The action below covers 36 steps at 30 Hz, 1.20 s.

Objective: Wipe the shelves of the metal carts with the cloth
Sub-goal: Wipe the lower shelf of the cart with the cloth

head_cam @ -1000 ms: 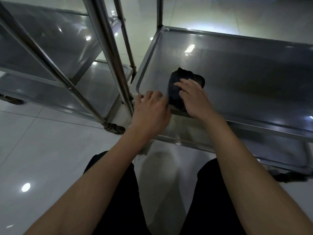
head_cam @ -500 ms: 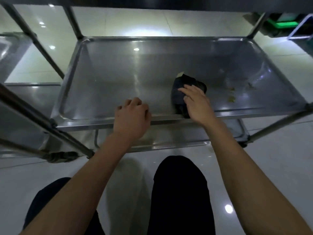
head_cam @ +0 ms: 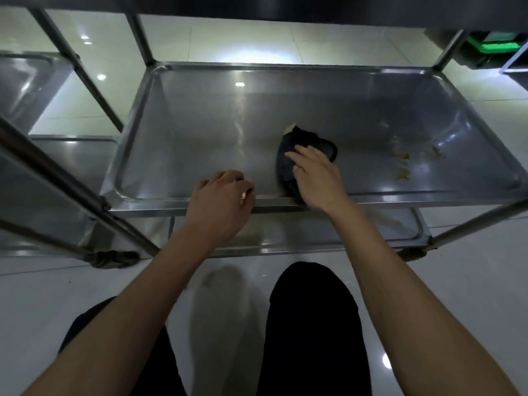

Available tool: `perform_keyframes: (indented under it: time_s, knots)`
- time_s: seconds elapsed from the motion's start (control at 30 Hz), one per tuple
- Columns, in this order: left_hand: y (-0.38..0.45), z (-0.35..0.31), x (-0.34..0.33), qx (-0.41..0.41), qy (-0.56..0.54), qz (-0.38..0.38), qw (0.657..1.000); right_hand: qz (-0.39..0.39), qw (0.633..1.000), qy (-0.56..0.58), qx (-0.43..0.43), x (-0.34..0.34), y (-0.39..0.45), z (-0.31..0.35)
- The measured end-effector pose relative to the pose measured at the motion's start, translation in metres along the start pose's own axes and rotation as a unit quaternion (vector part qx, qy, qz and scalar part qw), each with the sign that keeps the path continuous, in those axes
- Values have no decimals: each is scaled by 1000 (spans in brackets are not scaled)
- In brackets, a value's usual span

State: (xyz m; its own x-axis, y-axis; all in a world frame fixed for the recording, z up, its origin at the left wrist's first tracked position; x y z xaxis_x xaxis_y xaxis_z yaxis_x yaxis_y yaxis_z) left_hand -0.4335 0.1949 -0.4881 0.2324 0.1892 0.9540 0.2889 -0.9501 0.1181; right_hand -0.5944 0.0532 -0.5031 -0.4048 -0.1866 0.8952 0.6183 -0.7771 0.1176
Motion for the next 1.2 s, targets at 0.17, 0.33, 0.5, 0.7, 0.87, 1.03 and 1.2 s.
perform_keyframes:
  time_s: [0.17, 0.33, 0.5, 0.7, 0.87, 1.03, 1.2]
  knots:
    - [-19, 62, 26, 92, 42, -29, 994, 28, 999, 1, 43, -31, 32, 50]
    - [-35, 103, 43, 144, 73, -30, 986, 58, 994, 23, 94, -61, 57, 101]
    - [-47, 110, 41, 144, 60, -48, 987, 97, 986, 31, 129, -90, 84, 155]
    - [-55, 121, 36, 115, 56, -79, 989, 161, 970, 61, 172, -120, 117, 221]
    - [-56, 125, 31, 125, 53, -85, 987, 162, 965, 79, 192, -127, 124, 237]
    - [-53, 122, 34, 136, 60, -72, 986, 127, 970, 117, 169, -121, 119, 221]
    - [-39, 112, 41, 154, 74, -54, 984, 78, 987, 95, 104, -97, 108, 174]
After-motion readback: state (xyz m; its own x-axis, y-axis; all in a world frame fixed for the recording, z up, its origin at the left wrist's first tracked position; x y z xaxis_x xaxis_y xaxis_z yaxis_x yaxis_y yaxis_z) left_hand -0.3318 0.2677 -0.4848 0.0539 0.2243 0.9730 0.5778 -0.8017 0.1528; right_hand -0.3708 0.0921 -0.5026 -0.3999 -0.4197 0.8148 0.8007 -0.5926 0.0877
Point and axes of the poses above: each hand's wrist, its own y-axis towards the middle knuckle, its own x-axis out of the back of the hand, z = x × y, the point moved 3 cm from there along y, towards the middle knuckle, and after that the axes turned 4 degrees about x, right-handed, at the moved point
